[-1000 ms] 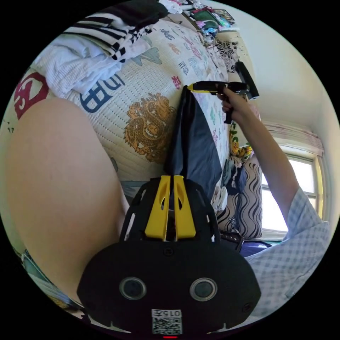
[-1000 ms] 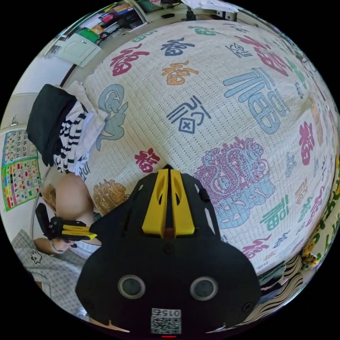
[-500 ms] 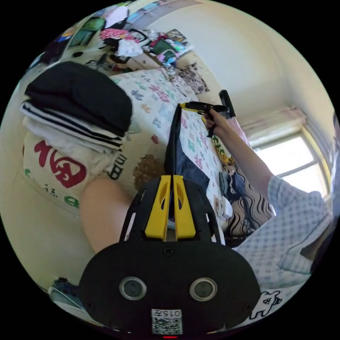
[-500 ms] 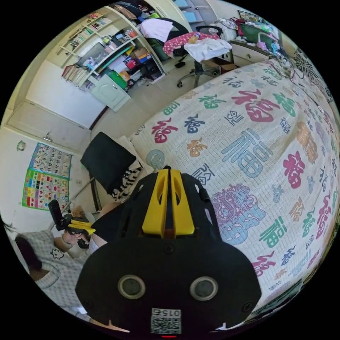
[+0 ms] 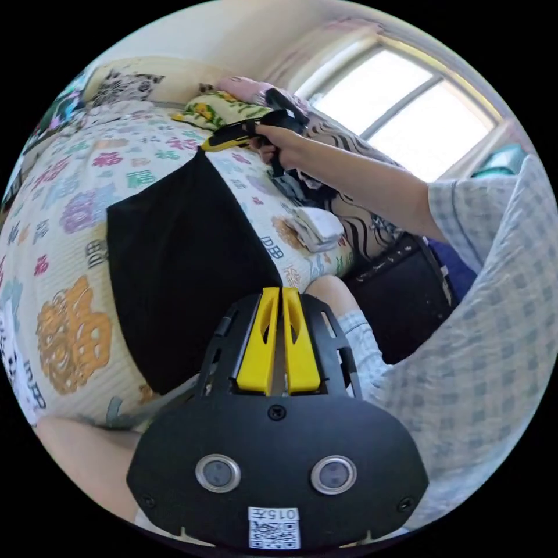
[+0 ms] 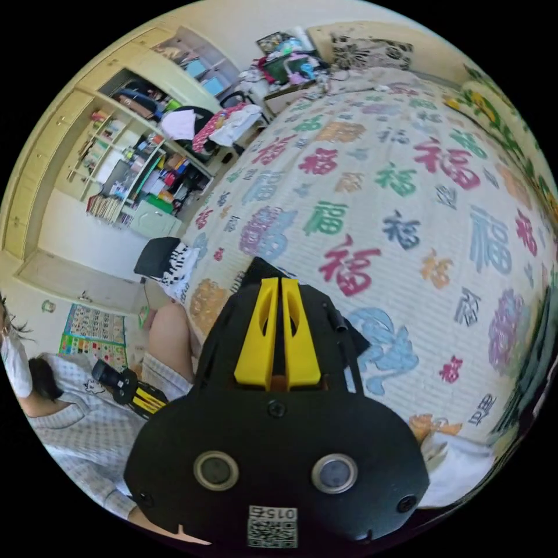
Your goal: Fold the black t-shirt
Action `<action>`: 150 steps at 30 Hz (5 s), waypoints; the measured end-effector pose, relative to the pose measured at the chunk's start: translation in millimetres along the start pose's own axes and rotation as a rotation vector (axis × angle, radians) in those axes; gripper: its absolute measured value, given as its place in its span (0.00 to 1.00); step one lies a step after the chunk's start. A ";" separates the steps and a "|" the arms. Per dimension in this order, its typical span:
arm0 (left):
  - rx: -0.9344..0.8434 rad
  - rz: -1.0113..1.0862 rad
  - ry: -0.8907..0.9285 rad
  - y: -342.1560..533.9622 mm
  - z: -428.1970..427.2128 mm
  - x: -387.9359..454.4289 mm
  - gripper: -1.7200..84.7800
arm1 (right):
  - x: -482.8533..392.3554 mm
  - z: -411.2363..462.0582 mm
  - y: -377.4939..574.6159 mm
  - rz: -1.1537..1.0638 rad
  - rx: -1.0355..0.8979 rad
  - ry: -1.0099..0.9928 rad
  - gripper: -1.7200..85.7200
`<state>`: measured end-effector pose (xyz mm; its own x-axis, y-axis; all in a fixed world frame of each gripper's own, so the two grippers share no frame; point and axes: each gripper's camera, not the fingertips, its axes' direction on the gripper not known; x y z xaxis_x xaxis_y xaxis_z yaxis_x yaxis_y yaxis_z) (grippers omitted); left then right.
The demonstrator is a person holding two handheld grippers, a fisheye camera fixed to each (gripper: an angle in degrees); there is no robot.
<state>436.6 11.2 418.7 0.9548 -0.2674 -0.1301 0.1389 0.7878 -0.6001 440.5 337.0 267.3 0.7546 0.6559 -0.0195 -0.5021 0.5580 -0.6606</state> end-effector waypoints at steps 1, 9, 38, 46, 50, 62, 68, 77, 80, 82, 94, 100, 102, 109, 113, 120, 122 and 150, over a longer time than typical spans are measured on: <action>-0.047 0.015 -0.018 -13.0 22.7 8.5 0.01 | 11.3 0.7 6.4 0.022 -0.001 0.007 0.02; -0.199 0.139 -0.126 -72.0 93.3 44.3 0.01 | 115.7 0.8 72.6 0.178 0.085 -0.103 0.02; -0.283 -0.304 -0.232 -91.5 43.4 -146.8 0.02 | 110.0 26.2 284.2 0.256 -0.136 -0.109 0.02; -0.264 -0.292 -0.234 -108.2 27.4 -157.5 0.02 | 118.9 7.4 297.4 0.218 -0.115 -0.148 0.04; -0.131 -0.254 -0.258 -145.2 6.0 -175.7 0.06 | 143.0 -22.1 288.1 0.262 0.078 -0.182 0.10; -0.195 -0.207 -0.377 -225.2 88.7 -256.6 0.07 | 203.0 -7.8 213.2 0.363 0.170 -0.164 0.04; -0.157 -0.230 -0.283 -209.5 91.9 -294.6 0.04 | 217.7 -14.5 242.3 0.377 0.219 -0.177 0.03; -0.010 -0.402 -0.032 -201.6 81.8 -410.4 0.14 | 254.5 -34.0 254.9 0.358 0.263 -0.334 0.17; 0.041 -0.415 0.147 -204.1 100.3 -440.7 0.14 | 258.2 -20.1 240.8 0.336 0.229 -0.399 0.17; -0.001 -0.425 0.224 -207.3 124.3 -458.9 0.14 | 260.0 -13.4 232.6 0.340 0.213 -0.415 0.16; -0.046 -0.263 0.262 -243.0 142.3 -471.9 0.03 | 238.3 -10.0 193.6 0.201 0.070 -0.417 0.08; 0.110 -0.049 0.238 -275.3 93.4 -427.4 0.02 | 204.4 -62.1 180.2 0.093 0.244 -0.366 0.08; 0.121 0.052 0.231 -264.2 81.9 -403.3 0.02 | 180.1 -77.0 187.9 -0.003 0.250 -0.368 0.07; 0.085 0.275 0.277 -146.0 74.4 -314.6 0.02 | 93.7 -76.9 265.5 -0.278 0.174 -0.361 0.07; -0.054 0.261 0.249 -95.5 102.4 -289.7 0.02 | 44.4 -35.5 311.7 -0.360 0.014 -0.239 0.07; -0.230 0.145 0.180 -48.3 147.1 -278.9 0.01 | 15.6 35.6 332.0 -0.350 -0.181 -0.096 0.08; -0.276 0.162 0.160 -47.9 151.5 -269.3 0.01 | 11.8 36.5 331.1 -0.345 -0.190 -0.086 0.08; -0.093 -0.460 0.213 -107.1 219.0 -341.5 0.16 | 155.9 26.8 290.8 0.328 0.085 -0.350 0.13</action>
<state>153.3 139.7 700.2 0.7246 -0.6891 0.0119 0.4985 0.5121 -0.6995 400.7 615.2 92.3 0.3702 0.9278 0.0469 -0.7335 0.3229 -0.5980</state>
